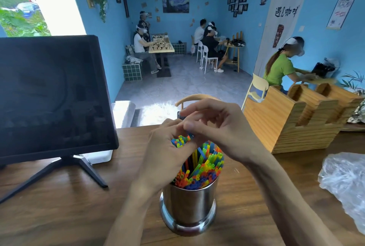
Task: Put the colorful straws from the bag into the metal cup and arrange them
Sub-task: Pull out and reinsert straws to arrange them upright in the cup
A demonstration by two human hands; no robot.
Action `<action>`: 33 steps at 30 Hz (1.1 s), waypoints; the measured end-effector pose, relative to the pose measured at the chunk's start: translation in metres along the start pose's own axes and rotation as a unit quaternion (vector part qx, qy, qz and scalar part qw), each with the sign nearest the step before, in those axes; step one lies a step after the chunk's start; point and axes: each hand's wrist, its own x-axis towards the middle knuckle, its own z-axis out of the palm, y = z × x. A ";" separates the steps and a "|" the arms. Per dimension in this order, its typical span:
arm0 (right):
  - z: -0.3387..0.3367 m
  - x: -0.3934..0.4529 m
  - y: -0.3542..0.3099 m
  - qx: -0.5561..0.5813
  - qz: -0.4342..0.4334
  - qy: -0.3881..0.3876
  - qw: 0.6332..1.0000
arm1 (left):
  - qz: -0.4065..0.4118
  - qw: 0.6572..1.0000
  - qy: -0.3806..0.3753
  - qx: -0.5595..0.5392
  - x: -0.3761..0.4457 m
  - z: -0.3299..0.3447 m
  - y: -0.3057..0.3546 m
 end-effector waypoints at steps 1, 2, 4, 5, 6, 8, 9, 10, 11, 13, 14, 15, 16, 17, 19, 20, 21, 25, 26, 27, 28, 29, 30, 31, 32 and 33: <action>-0.003 0.000 0.002 0.013 0.003 0.011 1.000 | -0.001 1.000 0.012 -0.016 0.000 0.001 0.000; -0.007 -0.001 0.006 0.026 0.010 0.028 0.999 | -0.004 0.999 0.027 -0.030 0.000 0.000 -0.001; -0.023 -0.004 0.018 -0.007 0.039 0.074 0.997 | -0.017 0.996 0.050 -0.065 0.000 -0.004 -0.004; -0.032 -0.006 0.026 -0.054 0.072 0.088 0.992 | -0.021 0.995 0.058 -0.075 0.000 -0.006 -0.005; -0.039 -0.010 0.034 -0.103 0.118 0.083 0.984 | -0.022 0.994 0.070 -0.076 0.001 -0.007 -0.005; -0.047 -0.018 0.048 -0.156 0.196 0.031 0.968 | -0.008 0.991 0.106 -0.078 0.001 -0.007 -0.005; -0.048 -0.022 0.052 -0.158 0.220 0.008 0.963 | 0.008 0.988 0.126 -0.089 0.001 -0.007 -0.004; -0.048 -0.025 0.054 -0.149 0.232 -0.009 0.961 | 0.028 0.984 0.144 -0.102 0.001 -0.008 -0.002; -0.048 -0.027 0.056 -0.139 0.233 -0.018 0.962 | 0.048 0.979 0.160 -0.112 0.000 -0.008 -0.001; -0.048 -0.028 0.059 -0.127 0.227 -0.015 0.965 | 0.078 0.971 0.187 -0.127 -0.001 -0.011 0.003; -0.048 -0.028 0.061 -0.124 0.225 -0.011 0.966 | 0.089 0.967 0.200 -0.132 -0.002 -0.012 0.006; -0.048 -0.027 0.062 -0.119 0.224 -0.007 0.967 | 0.099 0.963 0.212 -0.135 -0.002 -0.013 0.008; -0.047 -0.027 0.062 -0.111 0.225 -0.001 0.968 | 0.109 0.960 0.221 -0.136 -0.003 -0.015 0.010; -0.047 -0.026 0.062 -0.102 0.226 0.007 0.969 | 0.118 0.958 0.224 -0.134 -0.003 -0.016 0.011; -0.047 -0.026 0.062 -0.088 0.222 0.036 0.970 | 0.127 0.959 0.221 -0.122 -0.003 -0.019 0.011; -0.048 -0.025 0.060 -0.085 0.215 0.053 0.972 | 0.125 0.963 0.212 -0.105 -0.003 -0.021 0.009; -0.048 -0.023 0.056 -0.080 0.202 0.072 0.973 | 0.119 0.970 0.198 -0.080 -0.002 -0.021 0.007; -0.045 -0.013 0.033 -0.035 0.112 0.165 0.979 | 0.007 0.996 0.066 0.052 -0.001 -0.017 -0.002; -0.043 -0.011 0.026 -0.019 0.086 0.182 0.979 | -0.012 0.995 0.020 0.098 -0.001 -0.016 -0.005; -0.042 -0.009 0.019 -0.003 0.058 0.188 0.980 | -0.016 0.990 -0.022 0.136 -0.002 -0.015 -0.009; -0.039 -0.007 0.011 0.015 0.033 0.183 0.982 | -0.013 0.986 -0.052 0.161 -0.002 -0.012 -0.010; -0.035 -0.007 0.003 0.033 0.011 0.167 0.985 | -0.003 0.983 -0.063 0.171 -0.001 -0.009 -0.010; -0.029 -0.007 -0.003 0.044 -0.003 0.143 0.989 | 0.008 0.983 -0.057 0.174 -0.001 -0.007 -0.008; -0.021 -0.007 -0.007 0.046 -0.012 0.115 0.992 | 0.018 0.984 -0.042 0.174 0.000 -0.004 -0.005; -0.012 -0.008 -0.009 0.039 -0.016 0.088 0.995 | 0.026 0.985 -0.029 0.169 0.001 -0.002 -0.002; -0.003 -0.008 -0.010 0.025 -0.018 0.067 0.997 | 0.031 0.987 -0.018 0.156 0.001 0.000 0.000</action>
